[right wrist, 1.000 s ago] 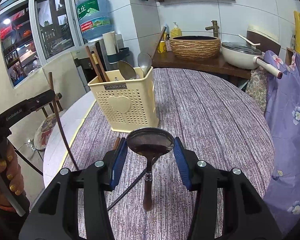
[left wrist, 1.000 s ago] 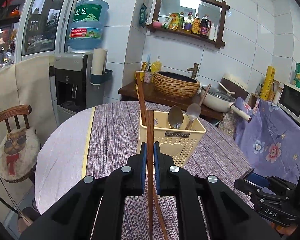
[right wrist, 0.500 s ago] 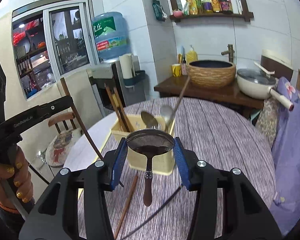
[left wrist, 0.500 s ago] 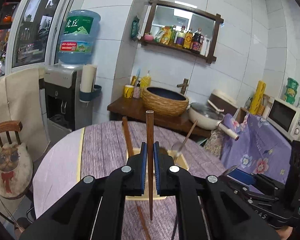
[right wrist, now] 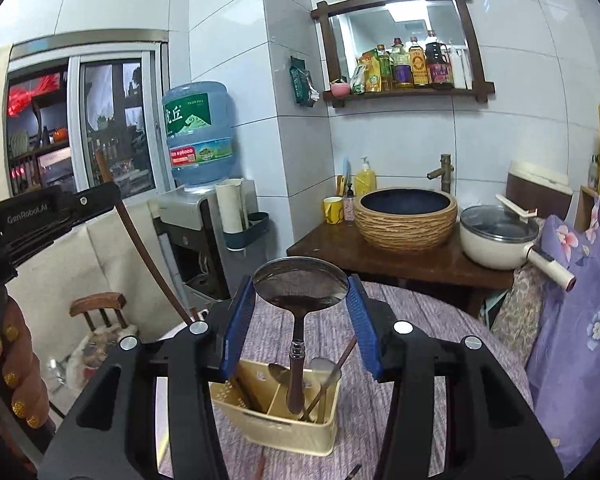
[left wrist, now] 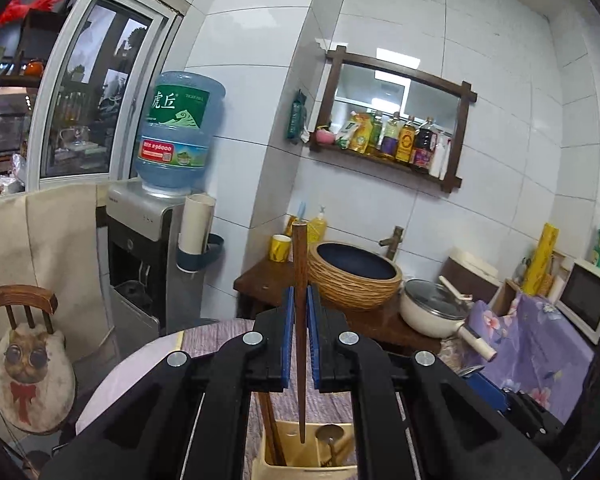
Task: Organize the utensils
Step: 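Lower the chopsticks and spoon into the basket and open both tools, then move the left tool to the last wooden chopstick while the right tool nears the black chopstick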
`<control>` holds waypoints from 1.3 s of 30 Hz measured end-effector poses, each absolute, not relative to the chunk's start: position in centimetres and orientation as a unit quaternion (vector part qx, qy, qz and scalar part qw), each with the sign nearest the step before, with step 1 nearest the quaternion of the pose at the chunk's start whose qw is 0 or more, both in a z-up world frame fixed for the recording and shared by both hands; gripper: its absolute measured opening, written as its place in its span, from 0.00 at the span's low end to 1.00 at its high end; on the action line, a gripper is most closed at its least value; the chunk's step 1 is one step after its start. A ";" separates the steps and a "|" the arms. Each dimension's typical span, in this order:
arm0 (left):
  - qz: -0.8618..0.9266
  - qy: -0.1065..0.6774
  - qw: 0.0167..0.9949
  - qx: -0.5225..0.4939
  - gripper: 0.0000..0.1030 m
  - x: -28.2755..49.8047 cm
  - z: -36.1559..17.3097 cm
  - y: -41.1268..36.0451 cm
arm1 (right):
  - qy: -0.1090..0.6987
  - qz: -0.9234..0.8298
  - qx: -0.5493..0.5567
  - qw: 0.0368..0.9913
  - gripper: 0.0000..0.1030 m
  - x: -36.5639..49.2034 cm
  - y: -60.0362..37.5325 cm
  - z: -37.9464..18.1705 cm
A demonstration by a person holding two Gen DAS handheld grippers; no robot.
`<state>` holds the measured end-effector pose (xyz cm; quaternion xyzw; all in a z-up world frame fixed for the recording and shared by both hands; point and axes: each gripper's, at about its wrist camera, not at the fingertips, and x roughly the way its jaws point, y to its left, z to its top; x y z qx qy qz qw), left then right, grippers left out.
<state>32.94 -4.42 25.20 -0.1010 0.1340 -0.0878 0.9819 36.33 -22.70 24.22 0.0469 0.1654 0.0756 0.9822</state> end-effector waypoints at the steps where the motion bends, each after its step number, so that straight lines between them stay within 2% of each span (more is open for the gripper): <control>1: -0.088 0.139 0.981 -0.101 0.08 33.3 24.6 -4.5 | 0.168 0.073 0.043 0.982 0.46 36.9 -22.5 23.5; 16: -0.097 0.233 0.964 -0.083 0.08 34.8 13.4 -6.0 | 0.228 0.067 0.022 0.971 0.46 38.5 -21.0 13.1; 23: -0.099 0.226 0.967 -0.071 0.08 34.1 12.6 -5.8 | 0.219 0.062 0.003 0.974 0.47 37.7 -20.8 11.1; 25: -0.102 0.228 0.965 -0.077 0.08 34.0 12.8 -5.6 | 0.215 0.061 -0.005 0.975 0.51 37.4 -20.8 10.9; 26: -0.104 0.228 0.965 -0.078 0.11 33.8 12.9 -5.4 | 0.211 0.060 -0.009 0.976 0.55 37.1 -20.8 10.9; 28: -0.104 0.223 0.966 -0.076 0.32 33.1 13.1 -5.1 | 0.200 0.056 -0.013 0.978 0.66 36.3 -20.9 11.0; 29: -0.102 0.218 0.968 -0.076 0.51 32.7 13.1 -5.0 | 0.194 0.052 -0.015 0.980 0.68 35.7 -21.0 11.0; 30: -0.099 0.208 0.970 -0.078 0.56 31.9 13.1 -4.7 | 0.189 0.050 -0.017 0.981 0.69 35.0 -21.1 11.0; 33: -0.095 0.201 0.972 -0.075 0.61 30.2 12.7 -4.2 | 0.184 0.047 -0.025 0.981 0.79 33.2 -21.3 10.8; 35: -0.093 0.206 0.971 -0.076 0.68 29.2 12.1 -3.8 | 0.184 0.034 -0.034 0.982 0.79 32.0 -21.5 10.5; 39: -0.081 0.225 0.967 -0.086 0.74 27.6 10.1 -2.7 | 0.210 0.004 -0.027 0.977 0.79 30.1 -22.7 9.6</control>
